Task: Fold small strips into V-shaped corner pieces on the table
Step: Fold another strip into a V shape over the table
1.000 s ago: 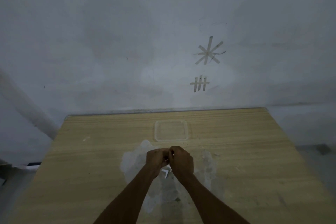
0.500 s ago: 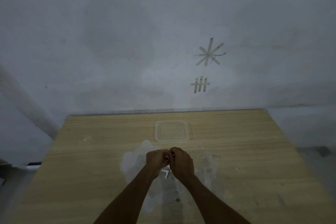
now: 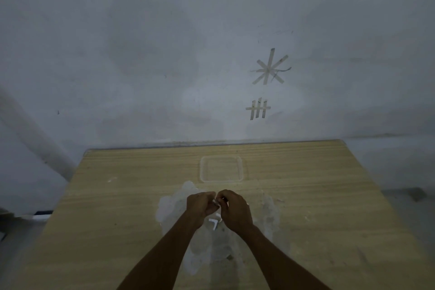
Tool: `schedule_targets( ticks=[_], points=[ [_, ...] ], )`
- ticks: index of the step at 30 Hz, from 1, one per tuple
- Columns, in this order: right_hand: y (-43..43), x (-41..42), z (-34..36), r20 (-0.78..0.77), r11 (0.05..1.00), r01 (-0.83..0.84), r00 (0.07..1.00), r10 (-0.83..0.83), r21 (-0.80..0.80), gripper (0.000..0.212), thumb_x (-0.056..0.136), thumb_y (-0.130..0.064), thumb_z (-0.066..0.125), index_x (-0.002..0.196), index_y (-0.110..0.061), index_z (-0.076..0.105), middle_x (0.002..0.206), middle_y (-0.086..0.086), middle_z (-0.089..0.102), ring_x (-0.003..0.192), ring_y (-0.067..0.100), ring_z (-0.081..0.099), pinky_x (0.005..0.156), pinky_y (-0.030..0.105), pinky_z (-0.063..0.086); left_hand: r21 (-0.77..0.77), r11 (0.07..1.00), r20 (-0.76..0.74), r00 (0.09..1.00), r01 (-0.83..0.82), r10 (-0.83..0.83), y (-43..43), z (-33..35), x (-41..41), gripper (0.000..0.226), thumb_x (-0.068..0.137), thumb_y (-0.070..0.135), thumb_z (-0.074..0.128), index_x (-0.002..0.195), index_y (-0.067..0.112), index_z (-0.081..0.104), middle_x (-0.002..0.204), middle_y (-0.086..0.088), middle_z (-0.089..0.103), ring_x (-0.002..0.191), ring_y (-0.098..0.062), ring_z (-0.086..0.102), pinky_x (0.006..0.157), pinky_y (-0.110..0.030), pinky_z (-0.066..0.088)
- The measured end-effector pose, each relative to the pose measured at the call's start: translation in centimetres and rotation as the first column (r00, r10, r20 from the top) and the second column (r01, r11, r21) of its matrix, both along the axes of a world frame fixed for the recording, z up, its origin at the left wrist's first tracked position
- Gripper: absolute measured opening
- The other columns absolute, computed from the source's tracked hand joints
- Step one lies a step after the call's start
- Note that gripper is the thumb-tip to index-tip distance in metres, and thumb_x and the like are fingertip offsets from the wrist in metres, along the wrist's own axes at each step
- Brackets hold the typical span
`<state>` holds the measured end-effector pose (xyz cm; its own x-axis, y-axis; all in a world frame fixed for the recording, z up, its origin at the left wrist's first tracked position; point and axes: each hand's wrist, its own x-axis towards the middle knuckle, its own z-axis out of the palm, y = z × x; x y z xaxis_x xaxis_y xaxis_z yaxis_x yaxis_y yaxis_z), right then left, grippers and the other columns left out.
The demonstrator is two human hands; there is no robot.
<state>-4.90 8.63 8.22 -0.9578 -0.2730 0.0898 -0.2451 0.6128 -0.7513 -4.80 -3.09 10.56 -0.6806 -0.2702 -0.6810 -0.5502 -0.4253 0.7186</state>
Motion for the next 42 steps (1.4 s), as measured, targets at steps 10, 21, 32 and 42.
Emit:
schedule_targets(
  ticks=[10,21,32,42],
  points=[
    [0.4,-0.4,-0.1,0.0,0.996,-0.039,0.999,0.039,-0.08,0.015,0.09,-0.007,0.056,0.084,-0.003,0.069,0.084,0.009,0.072,0.078,0.023,0.066,0.073,0.035,0.052,-0.015,1.0,0.001,1.0,0.023,-0.023,-0.3,-0.2,-0.2,0.01,0.081,-0.008,0.06,0.073,-0.004,0.065,0.076,-0.02,0.066,0.067,-0.029,0.063,0.067,-0.035,0.058],
    [0.7,-1.0,-0.1,0.143,0.99,-0.028,0.988,0.048,-0.141,0.012,0.083,0.007,0.057,0.08,0.006,0.068,0.087,0.017,0.073,0.082,0.023,0.067,0.07,0.015,0.047,-0.063,0.992,-0.03,0.994,0.107,-0.109,-0.8,-0.5,0.0,0.013,0.082,-0.007,0.06,0.071,-0.001,0.064,0.073,-0.017,0.064,0.068,-0.026,0.064,0.056,-0.028,0.058],
    [1.0,-0.6,0.5,0.309,0.97,-0.041,0.944,0.117,-0.24,0.015,0.085,0.014,0.051,0.084,0.013,0.066,0.091,0.033,0.068,0.082,0.023,0.06,0.077,0.042,0.052,-0.085,0.979,-0.034,0.981,0.186,-0.19,-1.7,-0.2,0.6,0.027,0.084,-0.017,0.05,0.074,0.002,0.067,0.077,-0.018,0.066,0.069,-0.028,0.064,0.049,-0.026,0.058],
    [0.9,0.2,1.2,0.404,0.924,0.023,0.903,0.144,-0.382,0.016,0.089,0.015,0.05,0.085,0.003,0.06,0.1,0.033,0.065,0.07,0.01,0.067,0.069,0.018,0.054,-0.137,0.962,-0.01,0.971,0.236,-0.239,-2.2,0.0,0.3,0.026,0.082,-0.018,0.051,0.072,0.001,0.066,0.079,-0.015,0.066,0.069,-0.026,0.065,0.047,-0.025,0.057]
  ],
)
